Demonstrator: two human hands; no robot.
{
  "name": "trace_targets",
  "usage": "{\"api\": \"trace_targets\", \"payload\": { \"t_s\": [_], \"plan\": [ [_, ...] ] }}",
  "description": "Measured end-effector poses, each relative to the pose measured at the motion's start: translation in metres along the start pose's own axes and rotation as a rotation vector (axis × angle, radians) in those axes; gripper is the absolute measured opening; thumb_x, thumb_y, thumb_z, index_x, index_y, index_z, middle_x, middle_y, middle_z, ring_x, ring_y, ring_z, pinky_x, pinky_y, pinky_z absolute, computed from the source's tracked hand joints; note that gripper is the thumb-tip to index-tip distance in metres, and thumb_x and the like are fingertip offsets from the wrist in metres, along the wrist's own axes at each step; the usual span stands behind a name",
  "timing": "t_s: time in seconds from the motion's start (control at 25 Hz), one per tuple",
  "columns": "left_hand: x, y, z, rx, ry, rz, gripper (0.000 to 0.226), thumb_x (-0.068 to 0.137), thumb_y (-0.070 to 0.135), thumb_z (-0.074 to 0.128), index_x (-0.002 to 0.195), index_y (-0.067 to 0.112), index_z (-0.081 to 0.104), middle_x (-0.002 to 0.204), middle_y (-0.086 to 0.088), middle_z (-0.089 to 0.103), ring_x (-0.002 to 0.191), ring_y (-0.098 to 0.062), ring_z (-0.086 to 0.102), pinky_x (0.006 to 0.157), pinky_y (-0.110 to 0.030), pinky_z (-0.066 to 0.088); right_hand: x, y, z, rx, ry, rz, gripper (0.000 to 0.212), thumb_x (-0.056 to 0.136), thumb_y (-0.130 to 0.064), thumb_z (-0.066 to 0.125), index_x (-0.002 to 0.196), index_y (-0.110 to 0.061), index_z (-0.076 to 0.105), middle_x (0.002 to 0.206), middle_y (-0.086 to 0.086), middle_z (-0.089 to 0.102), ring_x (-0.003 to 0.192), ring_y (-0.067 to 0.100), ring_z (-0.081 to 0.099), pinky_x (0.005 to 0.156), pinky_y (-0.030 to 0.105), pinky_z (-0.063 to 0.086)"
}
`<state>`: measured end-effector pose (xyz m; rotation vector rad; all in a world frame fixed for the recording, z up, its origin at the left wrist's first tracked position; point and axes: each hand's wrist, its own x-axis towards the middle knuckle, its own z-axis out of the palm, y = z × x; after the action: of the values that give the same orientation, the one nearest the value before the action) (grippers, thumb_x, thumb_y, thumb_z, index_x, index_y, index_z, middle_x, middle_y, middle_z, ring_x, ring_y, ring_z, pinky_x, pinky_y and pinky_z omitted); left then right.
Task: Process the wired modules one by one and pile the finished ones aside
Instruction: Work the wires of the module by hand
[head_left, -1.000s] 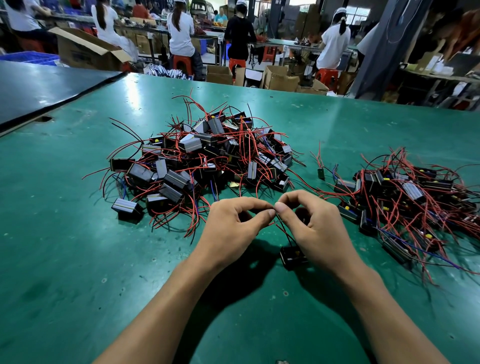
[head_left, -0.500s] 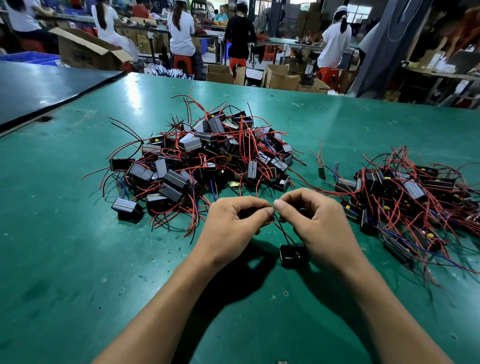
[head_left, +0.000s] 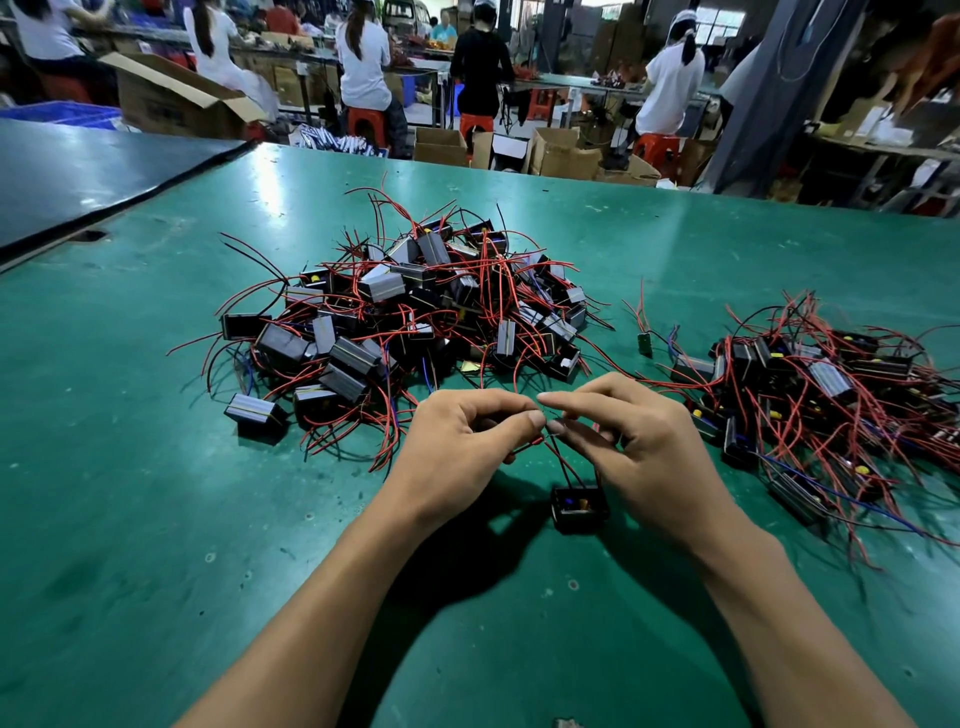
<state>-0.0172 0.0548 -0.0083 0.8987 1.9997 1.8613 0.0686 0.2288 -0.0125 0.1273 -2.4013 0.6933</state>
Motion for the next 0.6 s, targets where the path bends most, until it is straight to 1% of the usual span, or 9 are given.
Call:
{"api": "trace_targets", "payload": {
  "t_s": [0.08,0.2,0.28,0.4,0.44,0.52,0.6],
  "plan": [
    [0.0,0.0,0.0,0.009,-0.002,-0.005,0.008,0.089,0.009,0.07,0.09,0.009,0.078,0.074,-0.01,0.073,0.061,-0.008,0.057,0.062,-0.021,0.049,0.001,0.0,-0.002,0.003,0.012,0.013,0.023,0.092,-0.037,0.067,0.109,-0.026,0.077,0.091,-0.013,0.063,0.065,0.009,0.055,0.057,0.032,0.049],
    [-0.001,0.001,0.002,0.047,0.01,-0.009,0.007,0.087,0.01,0.072,0.09,0.01,0.078,0.073,-0.008,0.073,0.061,-0.008,0.059,0.063,-0.024,0.05,0.002,-0.005,-0.003,0.018,0.028,0.024,0.01,0.092,-0.027,0.072,0.096,-0.02,0.076,0.085,-0.011,0.063,0.07,0.0,0.055,0.062,0.018,0.041],
    [-0.002,0.001,0.003,0.092,0.047,0.033,0.006,0.086,0.011,0.073,0.089,0.011,0.079,0.071,-0.004,0.074,0.059,-0.007,0.06,0.059,-0.026,0.051,0.002,-0.011,-0.002,0.054,0.027,0.088,0.005,0.091,-0.023,0.072,0.087,-0.02,0.073,0.079,-0.015,0.061,0.068,-0.001,0.053,0.062,0.012,0.036],
    [-0.004,0.002,0.005,0.212,0.108,0.139,0.005,0.084,0.011,0.075,0.085,0.013,0.08,0.068,0.001,0.073,0.057,-0.018,0.063,0.056,-0.034,0.052,0.002,-0.017,0.002,0.211,-0.008,0.298,0.015,0.092,-0.022,0.071,0.077,-0.022,0.069,0.064,-0.014,0.059,0.056,0.001,0.047,0.055,0.014,0.035],
    [-0.004,0.003,0.005,0.236,0.117,0.159,0.006,0.084,0.012,0.075,0.084,0.014,0.08,0.068,0.003,0.073,0.059,-0.02,0.065,0.056,-0.033,0.053,0.003,-0.018,0.003,0.278,-0.021,0.359,0.017,0.092,-0.022,0.07,0.076,-0.02,0.069,0.06,-0.014,0.057,0.054,0.0,0.044,0.053,0.015,0.035],
    [-0.003,0.002,0.005,0.233,0.122,0.157,0.006,0.084,0.012,0.075,0.084,0.015,0.08,0.066,0.005,0.072,0.057,-0.019,0.063,0.055,-0.029,0.052,0.004,-0.019,0.003,0.382,-0.038,0.436,0.018,0.093,-0.023,0.069,0.076,-0.016,0.071,0.057,-0.015,0.056,0.053,-0.001,0.043,0.053,0.013,0.035],
    [-0.002,0.001,0.004,0.175,0.107,0.108,0.007,0.085,0.011,0.074,0.082,0.014,0.079,0.063,0.0,0.07,0.054,-0.014,0.055,0.054,-0.024,0.045,0.005,-0.019,0.0,0.433,-0.066,0.447,0.016,0.091,-0.024,0.071,0.078,-0.016,0.073,0.06,-0.014,0.058,0.055,0.0,0.044,0.055,0.014,0.036]
  ]
}}
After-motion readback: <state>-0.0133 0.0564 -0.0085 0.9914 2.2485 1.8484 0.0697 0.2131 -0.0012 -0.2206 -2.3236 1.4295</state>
